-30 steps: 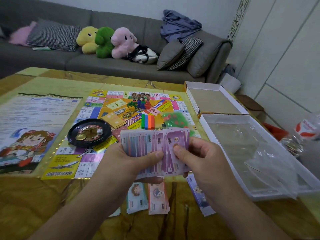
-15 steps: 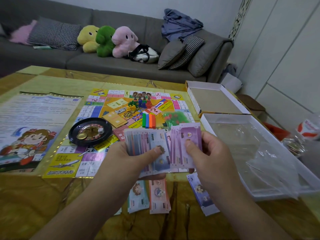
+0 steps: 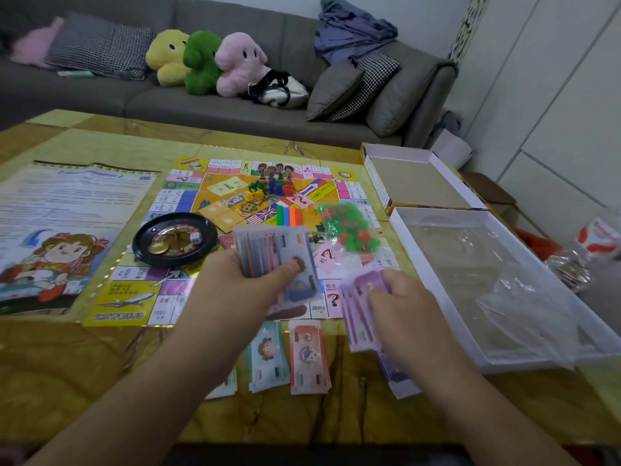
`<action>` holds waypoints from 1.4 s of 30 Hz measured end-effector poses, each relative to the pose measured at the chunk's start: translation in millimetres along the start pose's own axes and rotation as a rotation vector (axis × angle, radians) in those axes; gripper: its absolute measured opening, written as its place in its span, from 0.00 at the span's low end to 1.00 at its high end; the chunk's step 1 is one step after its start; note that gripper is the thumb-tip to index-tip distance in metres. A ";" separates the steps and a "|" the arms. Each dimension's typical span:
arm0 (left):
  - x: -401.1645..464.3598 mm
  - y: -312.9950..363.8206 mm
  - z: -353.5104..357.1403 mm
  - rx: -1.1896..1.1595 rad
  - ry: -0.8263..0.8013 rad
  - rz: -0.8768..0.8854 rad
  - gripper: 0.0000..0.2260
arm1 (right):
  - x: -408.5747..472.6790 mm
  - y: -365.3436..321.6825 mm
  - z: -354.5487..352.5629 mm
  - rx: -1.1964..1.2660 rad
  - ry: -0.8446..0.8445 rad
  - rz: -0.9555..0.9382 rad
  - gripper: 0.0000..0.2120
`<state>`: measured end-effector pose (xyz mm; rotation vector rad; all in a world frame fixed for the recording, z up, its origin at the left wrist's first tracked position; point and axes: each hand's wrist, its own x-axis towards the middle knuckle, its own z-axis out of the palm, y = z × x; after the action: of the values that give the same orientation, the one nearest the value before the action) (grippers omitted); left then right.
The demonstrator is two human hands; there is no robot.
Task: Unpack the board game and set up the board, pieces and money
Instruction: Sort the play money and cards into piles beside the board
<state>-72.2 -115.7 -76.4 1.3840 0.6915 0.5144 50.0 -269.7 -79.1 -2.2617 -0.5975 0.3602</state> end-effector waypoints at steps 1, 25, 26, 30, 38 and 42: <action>1.5 0.2 -2.0 -0.028 0.016 -0.004 0.10 | -1.6 2.4 3.8 -0.085 -0.043 0.033 0.10; 2.9 3.2 -3.6 -0.038 0.010 -0.006 0.10 | -34.4 -3.6 30.9 -0.795 -0.088 -0.119 0.23; 3.2 2.9 -3.2 -0.037 0.011 -0.004 0.09 | -34.4 -3.2 31.3 -0.793 -0.099 -0.121 0.23; 3.3 3.0 -3.1 -0.025 0.014 -0.009 0.09 | -31.1 -0.4 34.5 -0.763 -0.117 -0.110 0.23; 3.7 3.1 -3.7 -0.050 -0.004 -0.029 0.11 | -27.7 3.8 35.9 -0.699 -0.097 -0.074 0.26; 3.2 2.7 -4.7 -0.065 -0.054 -0.052 0.12 | -19.8 1.2 25.8 -0.436 -0.005 -0.121 0.12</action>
<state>-73.1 -109.8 -74.4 1.3110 0.6599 0.4525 22.5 -265.2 -95.9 -2.6191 -0.8807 0.1873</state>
